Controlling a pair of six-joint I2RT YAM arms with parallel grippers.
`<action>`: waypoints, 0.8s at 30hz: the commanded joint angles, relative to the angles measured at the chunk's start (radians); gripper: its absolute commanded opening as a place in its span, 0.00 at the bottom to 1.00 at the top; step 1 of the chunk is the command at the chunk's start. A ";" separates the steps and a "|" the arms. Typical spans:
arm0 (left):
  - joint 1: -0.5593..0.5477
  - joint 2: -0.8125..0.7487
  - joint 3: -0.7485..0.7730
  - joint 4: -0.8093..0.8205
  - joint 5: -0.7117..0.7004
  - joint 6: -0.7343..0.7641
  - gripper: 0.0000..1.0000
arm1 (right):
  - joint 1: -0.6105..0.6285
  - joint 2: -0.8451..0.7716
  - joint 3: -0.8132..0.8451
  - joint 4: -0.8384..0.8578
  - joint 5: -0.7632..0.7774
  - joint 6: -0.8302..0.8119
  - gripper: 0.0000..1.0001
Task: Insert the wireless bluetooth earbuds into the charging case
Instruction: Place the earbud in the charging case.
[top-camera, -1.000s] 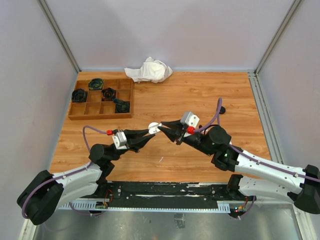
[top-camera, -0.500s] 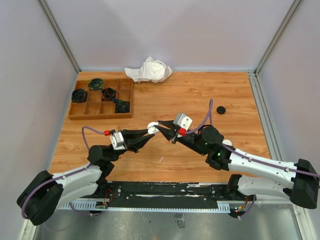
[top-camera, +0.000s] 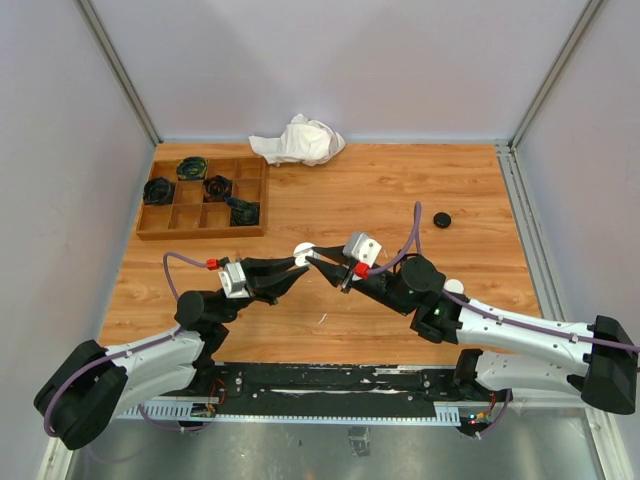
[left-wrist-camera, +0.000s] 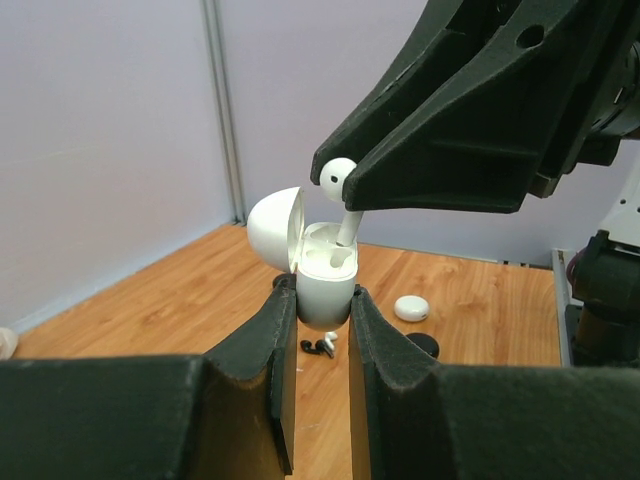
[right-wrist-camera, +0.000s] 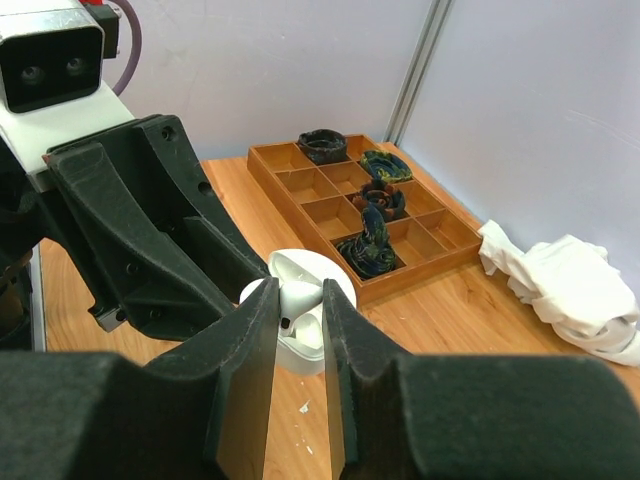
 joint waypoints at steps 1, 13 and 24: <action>0.003 0.000 0.022 0.021 -0.035 -0.003 0.00 | 0.025 -0.004 0.000 0.000 -0.004 -0.016 0.24; -0.006 -0.010 0.024 -0.009 -0.042 0.021 0.00 | 0.034 0.016 0.028 -0.066 0.089 -0.035 0.28; -0.028 -0.032 0.020 -0.076 -0.067 0.091 0.00 | 0.041 0.042 0.062 -0.133 0.139 -0.028 0.33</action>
